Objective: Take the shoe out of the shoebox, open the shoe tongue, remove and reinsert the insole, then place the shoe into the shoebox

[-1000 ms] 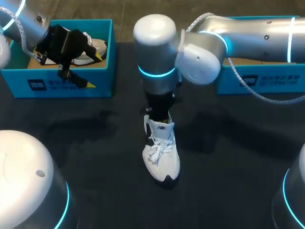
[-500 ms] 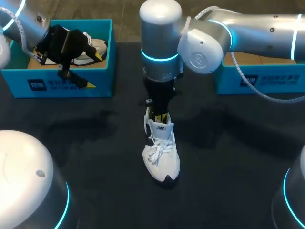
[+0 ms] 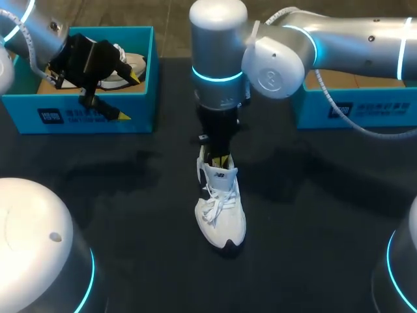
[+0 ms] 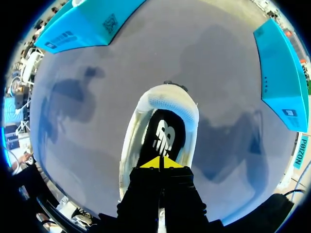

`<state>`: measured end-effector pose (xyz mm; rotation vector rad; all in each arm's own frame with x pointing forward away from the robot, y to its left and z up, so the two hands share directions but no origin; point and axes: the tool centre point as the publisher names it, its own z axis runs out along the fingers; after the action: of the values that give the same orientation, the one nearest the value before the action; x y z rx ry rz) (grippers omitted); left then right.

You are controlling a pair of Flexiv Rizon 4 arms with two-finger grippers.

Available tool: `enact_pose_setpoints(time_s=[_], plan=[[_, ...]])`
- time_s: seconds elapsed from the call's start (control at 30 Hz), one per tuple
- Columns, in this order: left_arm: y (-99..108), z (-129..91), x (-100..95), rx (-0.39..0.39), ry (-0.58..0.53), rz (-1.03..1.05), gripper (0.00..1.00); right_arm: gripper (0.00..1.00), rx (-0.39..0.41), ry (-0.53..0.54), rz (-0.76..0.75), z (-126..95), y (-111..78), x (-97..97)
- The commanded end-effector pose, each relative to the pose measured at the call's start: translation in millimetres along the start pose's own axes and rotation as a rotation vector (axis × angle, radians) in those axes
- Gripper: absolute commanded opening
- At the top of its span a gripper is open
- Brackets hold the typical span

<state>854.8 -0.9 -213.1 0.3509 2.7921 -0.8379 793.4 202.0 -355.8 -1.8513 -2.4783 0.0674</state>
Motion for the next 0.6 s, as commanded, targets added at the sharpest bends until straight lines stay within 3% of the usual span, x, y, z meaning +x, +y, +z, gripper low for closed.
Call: enact_pose_setpoints(time_s=[0.03, 0.6], plan=[[-0.5, -1.1, 0.6, -0.003, 0.001, 0.0, 1.0, 0.0, 0.0, -0.015, 0.001, -3.6, -3.0, 4.3], [-0.5, -1.1, 0.6, -0.003, 0.001, 0.0, 1.0, 0.0, 0.104, -0.037, 0.071, -16.2, -23.7, 12.4]])
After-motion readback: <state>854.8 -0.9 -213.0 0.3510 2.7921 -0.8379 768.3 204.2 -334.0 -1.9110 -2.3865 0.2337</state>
